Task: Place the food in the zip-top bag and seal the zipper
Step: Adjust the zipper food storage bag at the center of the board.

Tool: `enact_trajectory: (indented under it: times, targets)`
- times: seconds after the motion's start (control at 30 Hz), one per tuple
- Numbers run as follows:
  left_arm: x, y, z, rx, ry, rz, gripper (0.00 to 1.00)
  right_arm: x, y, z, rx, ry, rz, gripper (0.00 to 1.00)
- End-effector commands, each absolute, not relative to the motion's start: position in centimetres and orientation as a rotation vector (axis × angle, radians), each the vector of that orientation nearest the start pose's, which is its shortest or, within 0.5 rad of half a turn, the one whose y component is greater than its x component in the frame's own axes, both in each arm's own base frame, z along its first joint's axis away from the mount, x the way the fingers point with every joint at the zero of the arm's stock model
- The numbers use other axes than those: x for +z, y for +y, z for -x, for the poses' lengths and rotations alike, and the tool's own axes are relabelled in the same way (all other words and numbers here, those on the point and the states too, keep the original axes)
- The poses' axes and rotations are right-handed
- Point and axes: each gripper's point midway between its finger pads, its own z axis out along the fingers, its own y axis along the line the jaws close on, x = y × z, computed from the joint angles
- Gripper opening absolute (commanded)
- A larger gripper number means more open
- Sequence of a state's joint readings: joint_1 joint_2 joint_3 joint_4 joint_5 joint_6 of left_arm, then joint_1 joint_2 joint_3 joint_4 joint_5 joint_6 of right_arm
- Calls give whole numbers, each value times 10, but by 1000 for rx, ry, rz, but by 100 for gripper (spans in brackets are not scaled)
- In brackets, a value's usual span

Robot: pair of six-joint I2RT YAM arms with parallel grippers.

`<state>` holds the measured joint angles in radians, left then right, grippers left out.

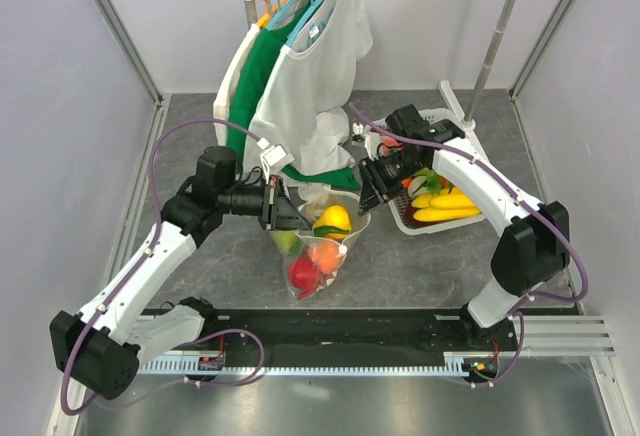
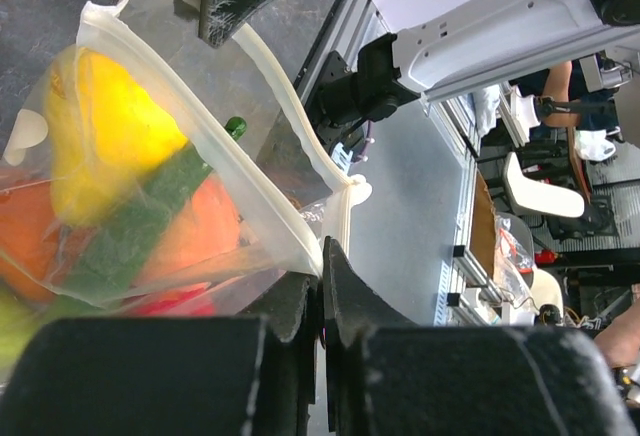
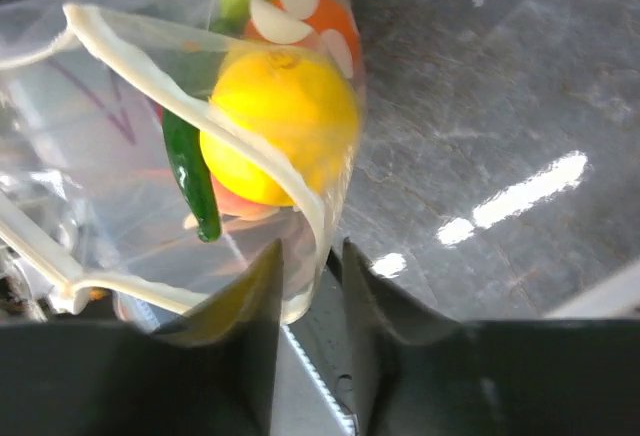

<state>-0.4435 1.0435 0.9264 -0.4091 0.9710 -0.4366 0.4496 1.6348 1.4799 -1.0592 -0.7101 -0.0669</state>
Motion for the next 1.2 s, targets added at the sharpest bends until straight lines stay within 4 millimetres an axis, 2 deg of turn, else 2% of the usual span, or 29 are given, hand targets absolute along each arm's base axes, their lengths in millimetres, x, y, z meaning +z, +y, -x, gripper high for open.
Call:
enact_trajectory:
  times: [0.0, 0.03, 0.1, 0.13, 0.17, 0.23, 0.27, 0.3, 0.33, 0.37, 0.4, 0.43, 0.53, 0.6, 0.67, 0.7, 0.8, 1.0, 1.07, 1.1, 1.17]
  targets:
    - [280, -246, -153, -1516, 1952, -771, 7, 207, 265, -239, 1231, 2484, 948, 14]
    - [282, -245, -151, -1513, 1933, -792, 8, 215, 265, -241, 1207, 2466, 969, 0]
    - [282, -242, -146, -1484, 1900, -836, 14, 225, 264, -246, 1160, 2428, 1000, 0]
    - [286, -240, -141, -1469, 1869, -860, 19, 238, 263, -248, 1142, 2378, 1049, 0]
    - [288, -238, -138, -1455, 1843, -887, 32, 243, 262, -249, 1130, 2349, 1079, 0]
    - [289, -232, -130, -1391, 1774, -986, 44, 251, 260, -247, 1060, 2287, 1188, 0]
    - [294, -229, -129, -1353, 1741, -1019, 66, 251, 260, -247, 1034, 2269, 1224, 0]
    - [294, -226, -132, -1267, 1674, -1088, 74, 250, 261, -245, 1020, 2257, 1263, 0]
    - [290, -220, -131, -1203, 1692, -1108, 80, 250, 264, -242, 991, 2236, 1316, 0]
    - [299, -217, -132, -1145, 1640, -1150, 88, 248, 266, -240, 974, 2206, 1377, 0]
    - [298, -213, -135, -1044, 1543, -1254, 93, 243, 273, -236, 959, 2189, 1432, 0]
    - [296, -210, -130, -1017, 1526, -1304, 98, 240, 275, -236, 947, 2179, 1458, 0]
    - [299, -202, -131, -829, 1309, -1476, 100, 230, 287, -236, 928, 2147, 1540, 0]
    - [290, -197, -134, -680, 1159, -1600, 100, 223, 291, -240, 911, 2129, 1581, 0]
    - [270, -192, -137, -578, 1106, -1703, 100, 226, 295, -247, 896, 2101, 1593, 0]
    - [264, -191, -140, -488, 997, -1785, 99, 223, 296, -249, 891, 2104, 1603, 0]
    - [243, -189, -152, -341, 852, -1911, 96, 229, 299, -254, 883, 2081, 1609, 0]
    - [237, -201, -174, -312, 785, -1945, 93, 231, 296, -248, 882, 2066, 1627, 0]
    - [229, -204, -186, -303, 808, -1962, 92, 231, 296, -245, 882, 2056, 1639, 0]
    - [225, -204, -192, -292, 824, -1970, 90, 233, 295, -243, 881, 2049, 1645, 0]
    - [215, -205, -206, -277, 872, -1977, 79, 235, 294, -241, 870, 2028, 1662, 0]
